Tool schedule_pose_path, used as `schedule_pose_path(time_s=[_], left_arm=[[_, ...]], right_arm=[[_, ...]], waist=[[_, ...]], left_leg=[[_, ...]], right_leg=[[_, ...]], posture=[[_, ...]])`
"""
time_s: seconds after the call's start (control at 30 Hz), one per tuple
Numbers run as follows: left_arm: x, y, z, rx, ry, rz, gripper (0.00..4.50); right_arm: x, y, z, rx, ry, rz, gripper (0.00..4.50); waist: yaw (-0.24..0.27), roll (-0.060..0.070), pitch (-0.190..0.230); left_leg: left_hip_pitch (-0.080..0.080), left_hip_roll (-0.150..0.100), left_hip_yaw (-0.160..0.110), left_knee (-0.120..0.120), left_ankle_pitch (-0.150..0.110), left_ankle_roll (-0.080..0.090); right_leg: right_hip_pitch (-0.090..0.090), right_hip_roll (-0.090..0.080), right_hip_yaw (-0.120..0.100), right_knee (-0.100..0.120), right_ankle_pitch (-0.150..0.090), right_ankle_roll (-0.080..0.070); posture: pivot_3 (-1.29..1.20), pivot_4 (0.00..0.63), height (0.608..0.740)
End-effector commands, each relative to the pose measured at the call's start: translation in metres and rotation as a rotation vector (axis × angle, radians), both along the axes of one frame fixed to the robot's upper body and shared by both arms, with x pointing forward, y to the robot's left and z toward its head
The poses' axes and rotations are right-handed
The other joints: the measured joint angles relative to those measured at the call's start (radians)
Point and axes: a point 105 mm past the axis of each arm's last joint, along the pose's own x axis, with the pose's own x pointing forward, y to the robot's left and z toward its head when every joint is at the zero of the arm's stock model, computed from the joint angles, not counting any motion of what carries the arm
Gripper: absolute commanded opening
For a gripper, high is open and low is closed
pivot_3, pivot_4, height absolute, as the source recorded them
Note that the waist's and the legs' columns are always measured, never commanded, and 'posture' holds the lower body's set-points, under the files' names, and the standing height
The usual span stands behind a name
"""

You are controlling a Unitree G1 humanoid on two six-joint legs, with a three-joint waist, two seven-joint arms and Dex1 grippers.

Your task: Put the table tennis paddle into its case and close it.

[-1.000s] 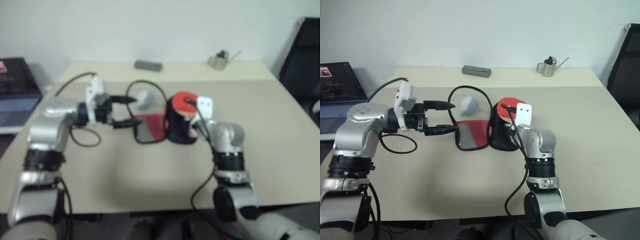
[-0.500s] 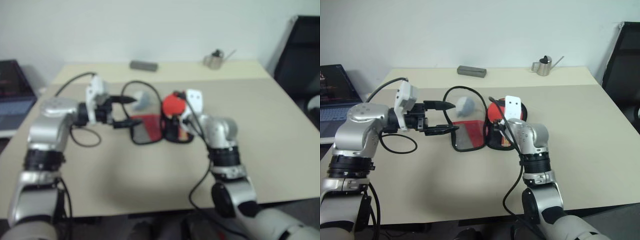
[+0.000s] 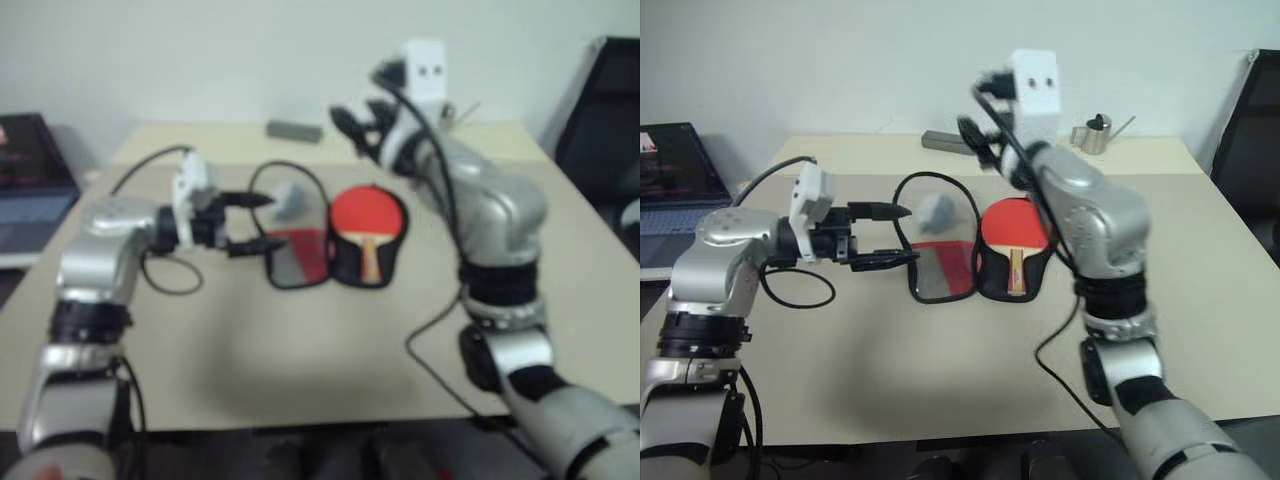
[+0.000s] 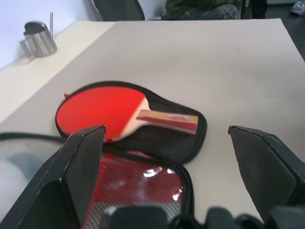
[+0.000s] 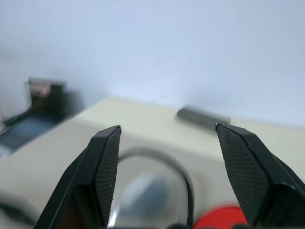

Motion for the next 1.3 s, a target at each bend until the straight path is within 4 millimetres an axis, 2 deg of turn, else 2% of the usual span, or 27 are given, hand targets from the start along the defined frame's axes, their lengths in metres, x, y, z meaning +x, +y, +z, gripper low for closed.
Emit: schedule_pose_path(time_s=[0.03,0.13,0.27,0.33,0.57,0.63,0.73,0.8,1.0,1.17,1.3], left_arm=[[-0.003,0.004,0.009,-0.013,-0.038,0.012,4.50],[-0.002,0.006,0.006,-0.013,-0.028,0.024,4.50],[0.001,0.008,0.006,-0.012,-0.025,0.036,4.50],[0.002,0.010,0.005,-0.009,-0.024,0.046,4.50],[0.007,0.024,0.002,0.007,-0.020,0.111,4.50],[0.008,0.027,0.001,0.012,-0.018,0.121,4.50],[0.010,0.031,0.000,0.015,-0.014,0.138,4.50],[0.015,0.035,-0.002,0.010,-0.009,0.175,4.50],[0.031,0.051,-0.012,0.037,-0.016,0.294,4.50],[0.049,0.062,-0.021,0.091,-0.033,0.391,4.50],[0.062,0.065,-0.031,0.145,-0.056,0.435,4.50]], right_arm=[[-0.027,-0.013,-0.015,-0.092,0.008,0.146,3.37],[-0.037,-0.031,-0.038,-0.193,0.025,0.184,3.37],[-0.041,-0.049,-0.058,-0.317,-0.036,0.176,3.37],[-0.041,-0.051,-0.063,-0.343,-0.108,0.181,3.37],[-0.039,-0.059,-0.092,-0.355,-0.021,0.236,3.37],[-0.034,-0.063,-0.095,-0.343,0.016,0.215,3.37],[-0.032,-0.063,-0.094,-0.337,0.025,0.221,3.93],[-0.032,-0.061,-0.090,-0.342,0.015,0.235,4.48],[-0.030,-0.060,-0.087,-0.367,0.012,0.248,4.48],[-0.025,-0.067,-0.083,-0.375,0.007,0.220,4.48],[-0.025,-0.069,-0.081,-0.373,0.006,0.210,4.48]], waist=[[0.002,0.000,0.001],[0.005,0.001,0.001],[0.003,0.001,0.001],[0.003,0.001,0.001],[0.008,0.001,0.001],[0.011,0.001,0.001],[0.020,0.001,0.001],[0.023,0.001,0.001],[0.026,0.001,0.001],[0.030,0.001,0.001],[0.032,0.001,0.001]], left_leg=[[-0.001,0.000,0.000,0.000,0.000,0.000],[-0.001,0.000,0.000,0.000,0.000,0.000],[0.000,0.001,0.002,0.000,0.000,0.000],[0.001,0.001,0.003,0.000,0.000,0.000],[0.001,0.001,0.004,0.001,0.000,0.000],[0.001,0.001,0.003,0.001,0.000,0.000],[0.002,0.001,0.003,0.001,0.000,0.000],[0.002,0.001,0.003,0.001,0.000,0.000],[0.001,0.001,0.003,0.001,0.000,0.000],[0.001,0.000,0.003,0.002,0.000,0.000],[0.001,0.000,0.003,0.002,0.000,0.000]], right_leg=[[-0.001,0.000,0.000,0.000,0.000,0.000],[-0.001,0.000,0.000,0.000,0.000,0.000],[-0.001,0.001,-0.001,0.000,0.000,0.000],[0.000,0.002,-0.001,0.001,0.000,0.000],[0.000,0.002,-0.001,0.002,0.000,0.000],[-0.001,0.002,-0.001,0.003,0.000,0.000],[-0.001,0.002,-0.001,0.003,0.000,0.000],[-0.001,0.002,-0.001,0.003,0.000,0.000],[-0.001,0.002,-0.002,0.003,0.000,0.000],[-0.001,0.001,-0.002,0.003,0.000,0.000],[-0.001,0.001,-0.002,0.003,0.000,0.000]], posture=[[0.00,0.150,0.740],[0.00,0.150,0.740],[0.00,0.150,0.740],[0.00,0.150,0.740],[0.00,0.150,0.740],[0.00,0.150,0.740],[0.00,0.150,0.740],[0.00,0.150,0.740],[0.00,0.150,0.740],[0.00,0.150,0.740],[0.00,0.150,0.740]])
